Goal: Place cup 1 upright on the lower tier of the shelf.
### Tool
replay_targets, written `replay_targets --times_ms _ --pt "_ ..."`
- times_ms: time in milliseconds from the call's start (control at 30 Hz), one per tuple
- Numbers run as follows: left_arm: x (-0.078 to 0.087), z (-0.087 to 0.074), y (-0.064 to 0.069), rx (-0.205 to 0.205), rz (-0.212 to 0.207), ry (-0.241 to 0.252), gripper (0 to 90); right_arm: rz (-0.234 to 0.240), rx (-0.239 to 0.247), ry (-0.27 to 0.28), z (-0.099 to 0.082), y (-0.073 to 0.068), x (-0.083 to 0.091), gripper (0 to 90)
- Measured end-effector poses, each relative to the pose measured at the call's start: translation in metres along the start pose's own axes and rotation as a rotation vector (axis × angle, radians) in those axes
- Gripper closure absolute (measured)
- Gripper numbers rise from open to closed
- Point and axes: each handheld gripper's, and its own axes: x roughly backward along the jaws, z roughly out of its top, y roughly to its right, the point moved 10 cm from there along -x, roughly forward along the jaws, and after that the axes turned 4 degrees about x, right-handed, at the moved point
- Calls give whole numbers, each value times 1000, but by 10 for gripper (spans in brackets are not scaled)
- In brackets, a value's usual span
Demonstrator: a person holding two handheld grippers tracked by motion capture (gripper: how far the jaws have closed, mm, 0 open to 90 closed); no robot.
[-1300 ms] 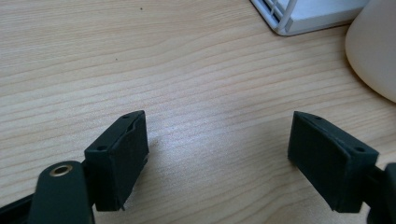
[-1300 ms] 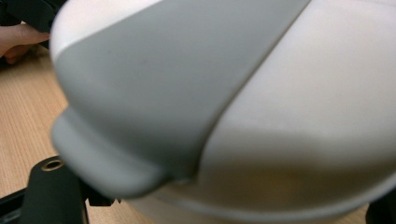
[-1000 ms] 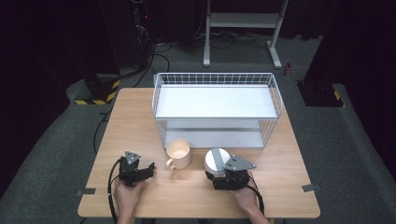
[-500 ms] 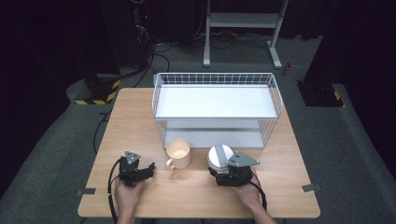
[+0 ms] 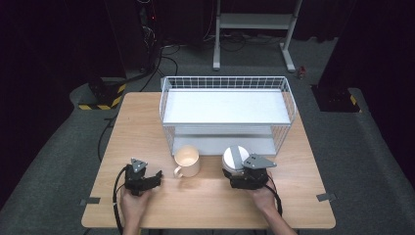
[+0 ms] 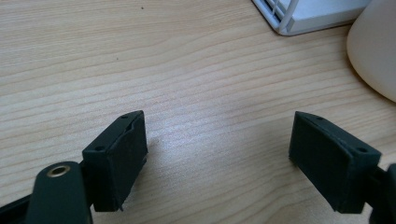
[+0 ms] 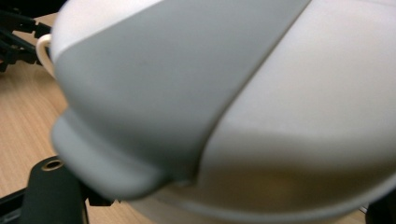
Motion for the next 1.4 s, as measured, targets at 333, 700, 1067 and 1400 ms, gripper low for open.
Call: replay_targets --times_ms 333,700,1067,1400 --pt "0 0 0 0 1 0 195 -28 -32 -9 2 19 -2 184" --pt "0 0 0 1 1 0 196 -77 -59 -32 5 42 -10 184" --pt "0 0 0 1 1 0 196 -110 -78 -56 6 56 -24 184" --pt "0 0 0 1 1 0 196 -143 -99 -86 5 70 -40 184"
